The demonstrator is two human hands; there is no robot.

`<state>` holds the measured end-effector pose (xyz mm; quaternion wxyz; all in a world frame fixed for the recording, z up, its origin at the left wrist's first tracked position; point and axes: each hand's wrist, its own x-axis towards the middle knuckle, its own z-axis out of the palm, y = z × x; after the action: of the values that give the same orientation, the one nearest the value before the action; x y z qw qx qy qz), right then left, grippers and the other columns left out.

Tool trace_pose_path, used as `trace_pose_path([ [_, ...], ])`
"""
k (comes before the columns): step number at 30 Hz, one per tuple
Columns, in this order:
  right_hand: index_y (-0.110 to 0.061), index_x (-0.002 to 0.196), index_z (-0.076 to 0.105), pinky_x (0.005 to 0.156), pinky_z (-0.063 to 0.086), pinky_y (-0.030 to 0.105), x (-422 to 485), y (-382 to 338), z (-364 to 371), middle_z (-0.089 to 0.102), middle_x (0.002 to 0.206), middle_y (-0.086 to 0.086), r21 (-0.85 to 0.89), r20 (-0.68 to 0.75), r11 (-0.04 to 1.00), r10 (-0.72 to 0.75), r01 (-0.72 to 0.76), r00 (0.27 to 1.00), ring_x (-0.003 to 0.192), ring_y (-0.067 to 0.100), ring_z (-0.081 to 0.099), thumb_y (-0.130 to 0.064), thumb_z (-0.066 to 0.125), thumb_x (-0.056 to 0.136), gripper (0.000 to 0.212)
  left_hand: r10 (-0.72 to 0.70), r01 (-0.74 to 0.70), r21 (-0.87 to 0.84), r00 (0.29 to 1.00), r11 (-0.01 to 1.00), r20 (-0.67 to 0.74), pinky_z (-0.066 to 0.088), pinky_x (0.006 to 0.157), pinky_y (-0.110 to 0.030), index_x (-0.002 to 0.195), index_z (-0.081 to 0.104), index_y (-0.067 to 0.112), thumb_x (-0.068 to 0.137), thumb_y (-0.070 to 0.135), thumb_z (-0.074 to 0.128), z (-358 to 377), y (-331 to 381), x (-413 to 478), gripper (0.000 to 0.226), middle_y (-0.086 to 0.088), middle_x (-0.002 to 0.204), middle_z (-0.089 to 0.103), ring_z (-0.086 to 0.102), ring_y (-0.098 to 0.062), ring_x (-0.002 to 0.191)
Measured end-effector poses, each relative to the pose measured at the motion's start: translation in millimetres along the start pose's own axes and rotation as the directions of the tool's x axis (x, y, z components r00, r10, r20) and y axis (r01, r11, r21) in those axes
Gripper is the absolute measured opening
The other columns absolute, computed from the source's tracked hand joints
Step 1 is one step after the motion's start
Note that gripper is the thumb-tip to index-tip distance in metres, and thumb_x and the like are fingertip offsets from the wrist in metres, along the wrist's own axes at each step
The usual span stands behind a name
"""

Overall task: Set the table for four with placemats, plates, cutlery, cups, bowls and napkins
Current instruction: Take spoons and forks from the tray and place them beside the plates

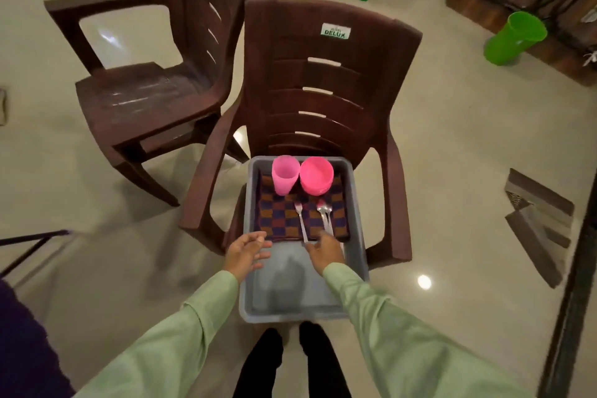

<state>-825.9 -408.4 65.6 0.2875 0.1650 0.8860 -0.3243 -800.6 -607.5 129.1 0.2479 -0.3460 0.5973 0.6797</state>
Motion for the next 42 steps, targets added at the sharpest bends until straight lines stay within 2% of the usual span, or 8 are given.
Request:
trace_pose_path([
  [7, -0.001, 0.145, 0.035, 0.108, 0.035, 0.042, 127, 26, 77, 0.042, 0.145, 0.02, -0.186, -0.091, 0.982, -0.058, 0.04, 0.994, 0.132, 0.036, 0.04, -0.037, 0.049, 0.099, 0.06, 0.061, -0.059, 0.042, 0.997, 0.997, -0.051, 0.054, 0.088, -0.041, 0.115, 0.063, 0.02, 0.099, 0.023, 0.053, 13, -34, 80, 0.019, -0.001, 0.105, 0.074, 0.07, -0.024, 0.098],
  [12, -0.004, 0.122, 0.056, 0.08, 0.048, 0.044, 163, 29, 117, 0.056, 0.111, 0.015, -0.439, -0.27, 0.897, -0.174, 0.04, 0.947, 0.1, 0.033, 0.053, -0.032, 0.066, 0.087, 0.046, 0.128, -0.127, 0.01, 0.988, 0.992, -0.092, 0.055, 0.086, -0.038, 0.119, 0.063, 0.019, 0.098, 0.023, 0.052, 18, -53, 104, 0.023, 0.0, 0.108, 0.074, 0.071, -0.019, 0.097],
  [15, -0.011, 0.098, 0.055, 0.072, 0.048, 0.04, 172, 25, 121, 0.055, 0.098, 0.01, -0.437, -0.281, 0.898, -0.184, 0.044, 0.942, 0.09, 0.03, 0.054, -0.005, 0.07, 0.071, 0.031, 0.142, -0.144, -0.013, 0.986, 0.99, -0.091, 0.055, 0.087, -0.036, 0.121, 0.062, 0.016, 0.099, 0.022, 0.051, 22, -57, 103, 0.025, -0.001, 0.111, 0.073, 0.07, -0.019, 0.099],
  [18, -0.006, 0.1, 0.054, 0.073, 0.049, 0.043, 176, 23, 118, 0.059, 0.098, 0.014, -0.372, -0.269, 0.927, -0.151, 0.042, 0.951, 0.091, 0.035, 0.057, 0.007, 0.061, 0.068, 0.035, 0.146, -0.151, -0.034, 0.983, 0.988, -0.111, 0.055, 0.087, -0.036, 0.122, 0.062, 0.015, 0.099, 0.021, 0.051, 23, -58, 99, 0.026, -0.002, 0.112, 0.073, 0.07, -0.019, 0.1],
  [21, -0.006, 0.116, 0.045, 0.071, 0.047, 0.046, 172, 20, 104, 0.063, 0.103, 0.018, -0.202, -0.185, 0.976, -0.125, 0.087, 0.975, 0.092, 0.041, 0.061, 0.002, 0.049, 0.087, 0.031, 0.143, -0.153, -0.065, 0.981, 0.986, -0.135, 0.055, 0.086, -0.036, 0.122, 0.062, 0.016, 0.098, 0.021, 0.052, 21, -55, 91, 0.026, -0.003, 0.112, 0.073, 0.07, -0.022, 0.101],
  [25, -0.011, 0.108, 0.045, 0.066, 0.044, 0.04, 151, 13, 84, 0.066, 0.091, 0.014, -0.001, -0.089, 0.981, -0.194, 0.194, 0.977, 0.085, 0.038, 0.062, -0.011, 0.044, 0.098, 0.011, 0.137, -0.153, -0.089, 0.977, 0.984, -0.162, 0.055, 0.089, -0.04, 0.121, 0.062, 0.016, 0.098, 0.021, 0.053, 19, -47, 70, 0.026, -0.004, 0.11, 0.073, 0.069, -0.024, 0.102],
  [33, -0.021, 0.098, 0.057, 0.058, 0.039, 0.023, 18, -65, 17, 0.06, 0.074, -0.002, 0.493, 0.233, 0.823, -0.436, 0.281, 0.869, 0.06, 0.006, 0.048, -0.006, 0.044, 0.099, 0.02, 0.129, -0.184, -0.214, 0.96, 0.959, -0.248, 0.052, 0.096, -0.045, 0.127, 0.056, 0.017, 0.096, 0.025, 0.057, 18, -5, -1, 0.032, -0.005, 0.114, 0.072, 0.068, -0.026, 0.105],
  [42, -0.016, 0.105, 0.057, 0.049, 0.038, 0.017, -143, -163, -34, 0.065, 0.078, 0.008, 0.482, 0.585, 0.826, -0.551, 0.292, 0.594, 0.055, 0.006, 0.05, 0.002, 0.042, 0.1, 0.024, 0.167, -0.357, -0.491, 0.906, 0.795, -0.388, 0.036, 0.04, -0.022, 0.121, 0.055, 0.005, 0.1, 0.018, 0.049, -26, 55, -134, 0.025, -0.015, 0.111, 0.071, 0.067, -0.02, 0.07],
])
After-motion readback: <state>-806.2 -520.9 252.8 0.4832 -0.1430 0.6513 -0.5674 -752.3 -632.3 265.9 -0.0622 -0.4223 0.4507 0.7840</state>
